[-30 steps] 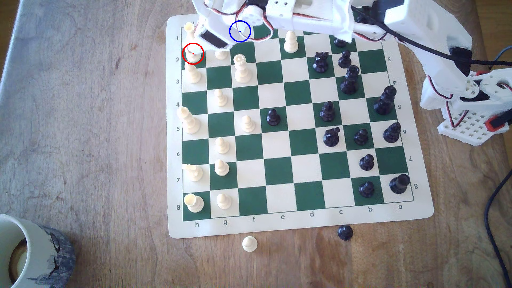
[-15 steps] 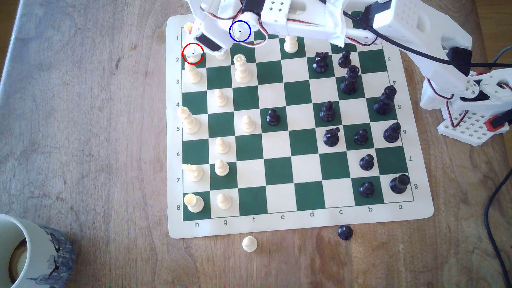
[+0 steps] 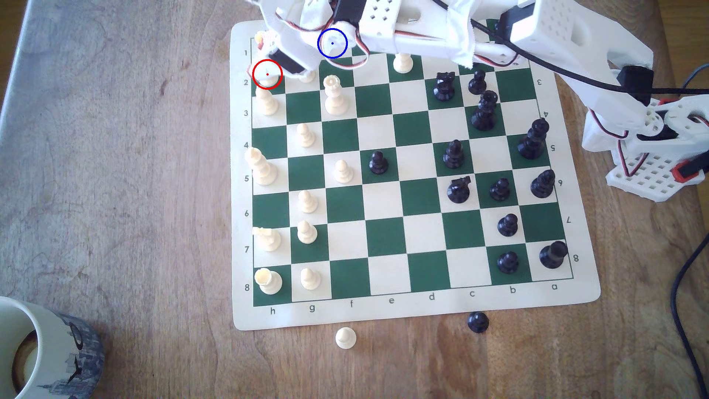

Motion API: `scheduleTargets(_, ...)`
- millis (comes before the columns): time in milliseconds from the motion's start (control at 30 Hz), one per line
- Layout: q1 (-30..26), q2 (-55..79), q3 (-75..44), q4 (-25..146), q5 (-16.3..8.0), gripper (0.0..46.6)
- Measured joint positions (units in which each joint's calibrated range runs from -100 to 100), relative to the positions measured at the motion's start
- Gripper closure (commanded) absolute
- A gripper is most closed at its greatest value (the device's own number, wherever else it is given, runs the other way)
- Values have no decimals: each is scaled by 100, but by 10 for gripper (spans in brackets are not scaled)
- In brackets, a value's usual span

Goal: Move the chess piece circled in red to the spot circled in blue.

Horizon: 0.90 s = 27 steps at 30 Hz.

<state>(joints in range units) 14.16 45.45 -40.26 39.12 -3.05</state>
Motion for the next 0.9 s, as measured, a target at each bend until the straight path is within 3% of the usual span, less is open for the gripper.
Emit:
scheduleTargets(267, 0, 50, 0, 0, 0, 354)
scheduleTargets(900, -37, 50, 0, 0, 0, 463)
